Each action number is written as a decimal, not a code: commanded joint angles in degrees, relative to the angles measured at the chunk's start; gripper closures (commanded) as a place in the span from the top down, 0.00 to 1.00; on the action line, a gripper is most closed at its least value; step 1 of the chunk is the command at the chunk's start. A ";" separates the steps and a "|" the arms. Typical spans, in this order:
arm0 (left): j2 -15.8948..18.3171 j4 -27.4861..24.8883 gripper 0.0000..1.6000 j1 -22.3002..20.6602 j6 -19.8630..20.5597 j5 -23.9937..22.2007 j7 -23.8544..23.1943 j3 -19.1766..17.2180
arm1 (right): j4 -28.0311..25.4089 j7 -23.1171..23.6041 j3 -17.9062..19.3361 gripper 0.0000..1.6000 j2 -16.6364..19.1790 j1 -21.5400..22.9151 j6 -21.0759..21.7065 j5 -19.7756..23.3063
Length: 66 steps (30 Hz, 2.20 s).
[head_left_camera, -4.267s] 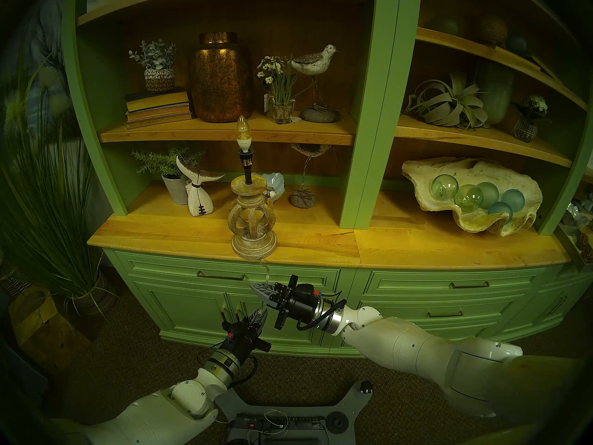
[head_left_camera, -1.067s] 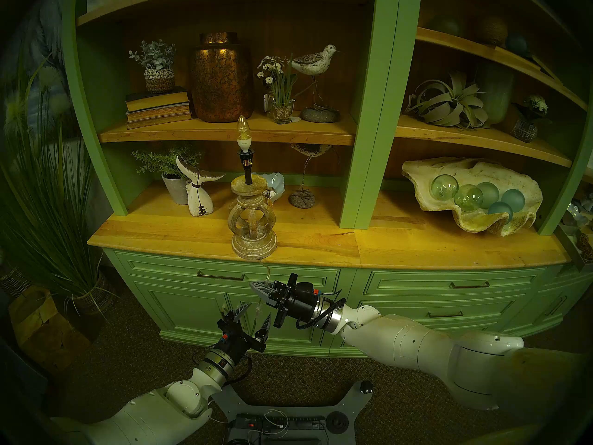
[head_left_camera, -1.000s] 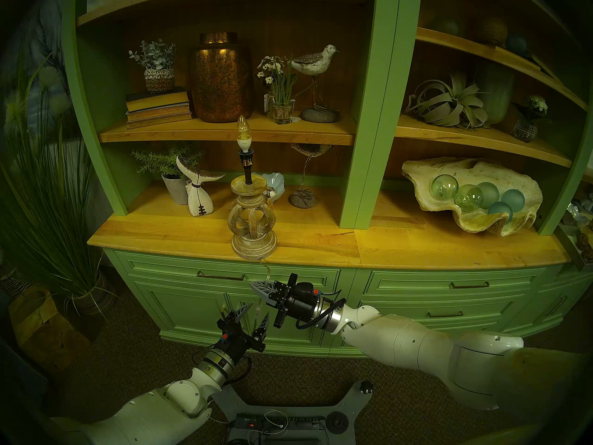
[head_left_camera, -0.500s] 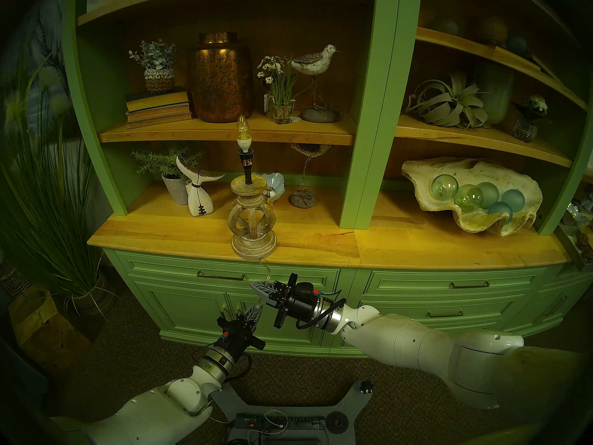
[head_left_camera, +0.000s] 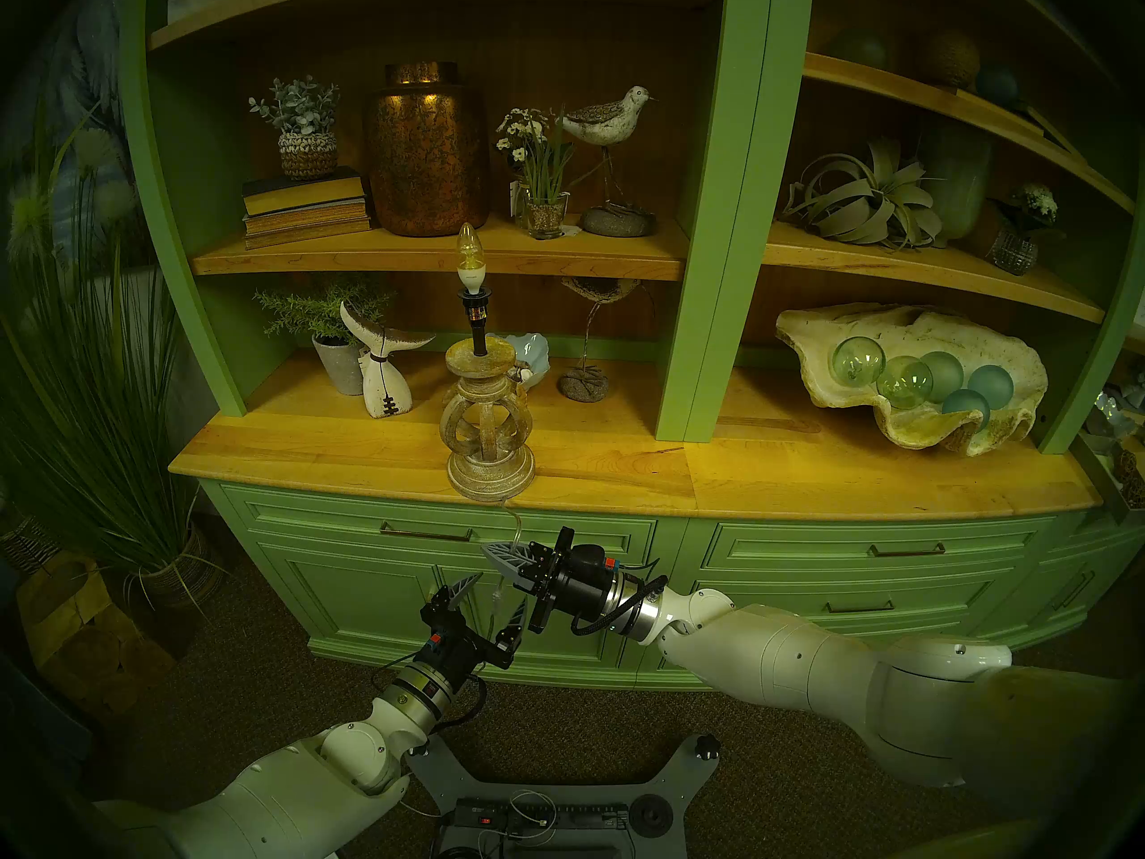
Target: Grab cable and switch light on
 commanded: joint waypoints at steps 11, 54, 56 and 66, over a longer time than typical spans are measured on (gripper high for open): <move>-2.06 2.33 0.93 -3.71 -1.02 -2.66 -2.41 -0.90 | -1.20 5.19 -0.48 0.00 0.04 2.17 -0.88 0.93; 5.06 -1.96 1.00 7.71 -7.63 -3.68 -3.65 -2.88 | -1.66 3.54 -3.11 0.00 0.41 3.19 -1.66 1.98; 5.41 -2.02 1.00 8.26 -7.98 -3.85 -3.54 -3.07 | -1.67 3.53 -3.16 0.00 0.42 3.21 -1.66 2.00; 7.89 -3.14 1.00 15.49 -15.09 -6.27 1.42 -6.92 | -1.77 3.09 -3.69 0.00 0.48 3.42 -1.66 2.11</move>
